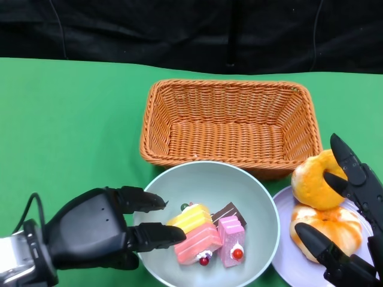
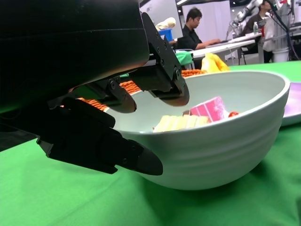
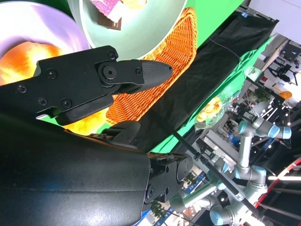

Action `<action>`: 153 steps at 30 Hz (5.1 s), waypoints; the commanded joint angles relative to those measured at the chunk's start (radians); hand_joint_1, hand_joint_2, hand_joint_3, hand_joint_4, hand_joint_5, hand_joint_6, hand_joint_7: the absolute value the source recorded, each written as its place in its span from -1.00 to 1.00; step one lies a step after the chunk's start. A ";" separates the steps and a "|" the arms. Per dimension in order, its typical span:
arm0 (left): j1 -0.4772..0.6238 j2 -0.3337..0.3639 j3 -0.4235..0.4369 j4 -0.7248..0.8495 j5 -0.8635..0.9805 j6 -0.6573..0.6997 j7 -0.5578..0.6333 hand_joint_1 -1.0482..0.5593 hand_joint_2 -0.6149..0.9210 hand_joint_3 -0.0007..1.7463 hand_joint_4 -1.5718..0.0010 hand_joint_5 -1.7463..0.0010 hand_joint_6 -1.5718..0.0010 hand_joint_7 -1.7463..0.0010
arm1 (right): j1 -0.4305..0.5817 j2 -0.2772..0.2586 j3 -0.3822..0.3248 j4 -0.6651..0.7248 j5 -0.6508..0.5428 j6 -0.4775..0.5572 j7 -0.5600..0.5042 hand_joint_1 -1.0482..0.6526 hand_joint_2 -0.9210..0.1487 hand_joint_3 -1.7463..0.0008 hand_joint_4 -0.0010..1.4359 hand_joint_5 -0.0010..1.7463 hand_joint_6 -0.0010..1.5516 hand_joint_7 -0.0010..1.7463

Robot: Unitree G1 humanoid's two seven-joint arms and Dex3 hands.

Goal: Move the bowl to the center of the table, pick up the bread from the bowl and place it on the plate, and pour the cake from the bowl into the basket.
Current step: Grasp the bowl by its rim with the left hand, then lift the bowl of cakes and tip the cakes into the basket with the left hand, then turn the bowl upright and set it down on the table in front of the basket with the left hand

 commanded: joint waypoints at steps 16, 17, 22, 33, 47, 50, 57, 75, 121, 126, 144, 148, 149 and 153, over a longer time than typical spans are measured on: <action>-0.162 0.012 -0.335 0.260 0.124 0.093 0.579 -0.06 0.98 -0.88 -0.11 -0.92 0.04 -0.78 | 0.009 0.022 -0.001 -0.008 0.046 -0.050 -0.050 -0.28 -1.00 0.54 -0.99 0.23 -0.98 -0.54; -0.162 0.015 -0.341 0.257 0.122 0.095 0.604 -0.04 0.99 -0.87 -0.12 -0.96 0.09 -0.89 | 0.011 0.022 0.001 -0.008 0.046 -0.050 -0.051 -0.28 -1.00 0.53 -0.99 0.24 -0.98 -0.53; -0.159 0.058 -0.341 0.192 0.100 0.088 0.598 -0.07 0.98 -0.88 -0.16 -1.00 0.15 -1.00 | 0.020 0.027 0.006 -0.007 0.056 -0.062 -0.057 -0.28 -1.00 0.53 -0.98 0.26 -0.98 -0.49; -0.086 0.148 -0.237 0.000 -0.078 0.010 0.429 -0.05 1.00 -0.84 -0.18 -1.00 0.16 -1.00 | 0.013 0.013 0.001 0.053 0.062 -0.137 -0.097 -0.23 -1.00 0.57 -0.94 0.39 -1.00 -0.21; -0.059 0.131 -0.182 -0.018 -0.088 -0.015 0.370 -0.05 1.00 -0.84 -0.18 -1.00 0.16 -1.00 | 0.013 0.018 -0.004 0.062 0.062 -0.153 -0.096 -0.22 -1.00 0.58 -0.94 0.40 -1.00 -0.20; -0.057 0.129 -0.177 -0.018 -0.086 -0.019 0.367 -0.05 1.00 -0.84 -0.18 -1.00 0.16 -1.00 | 0.013 0.018 -0.004 0.062 0.062 -0.153 -0.096 -0.22 -1.00 0.58 -0.94 0.40 -1.00 -0.20; -0.206 -0.038 -0.189 0.003 -0.775 -0.004 -0.095 0.00 0.51 0.31 -0.22 -1.00 0.10 -1.00 | 0.042 -0.022 0.016 0.232 0.084 -0.245 -0.104 -0.21 -1.00 0.57 -0.91 0.42 -1.00 -0.13; -0.219 -0.304 -0.007 0.075 -1.108 0.129 -0.596 0.02 0.31 0.59 -0.23 -1.00 0.01 -1.00 | 0.058 -0.027 0.046 0.262 0.082 -0.269 -0.103 -0.14 -1.00 0.54 -0.93 0.38 -1.00 -0.18; -0.358 -0.913 0.607 0.193 -1.856 1.159 -0.616 0.05 0.28 0.81 -0.32 -1.00 -0.08 -1.00 | 0.069 -0.042 0.091 0.273 0.024 -0.247 -0.136 -0.13 -1.00 0.61 -0.81 0.31 -0.90 -0.11; -0.390 -0.917 0.694 0.223 -2.001 1.241 -0.589 0.01 0.22 0.80 -0.32 -1.00 -0.03 -1.00 | 0.067 -0.038 0.097 0.275 0.027 -0.238 -0.137 -0.14 -1.00 0.61 -0.81 0.29 -0.90 -0.11; -0.397 -0.872 0.702 0.327 -2.034 1.187 -0.850 -0.05 0.23 0.81 -0.35 -1.00 -0.04 -1.00 | 0.062 -0.051 0.093 0.281 0.031 -0.240 -0.135 -0.11 -1.00 0.62 -0.80 0.27 -0.89 -0.11; -0.385 -0.841 0.690 0.322 -2.015 1.186 -0.912 -0.07 0.22 0.80 -0.33 -1.00 -0.03 -1.00 | 0.061 -0.052 0.094 0.283 0.035 -0.242 -0.135 -0.12 -1.00 0.61 -0.80 0.26 -0.89 -0.11; -0.385 -0.838 0.691 0.322 -2.012 1.188 -0.919 -0.07 0.22 0.80 -0.33 -1.00 -0.03 -1.00 | 0.061 -0.053 0.094 0.284 0.038 -0.244 -0.135 -0.11 -1.00 0.61 -0.80 0.26 -0.89 -0.12; -0.354 -0.804 0.648 0.289 -1.936 1.149 -0.990 -0.03 0.25 0.79 -0.33 -1.00 -0.05 -1.00 | 0.062 -0.055 0.090 0.282 0.043 -0.243 -0.134 -0.12 -1.00 0.60 -0.80 0.26 -0.89 -0.12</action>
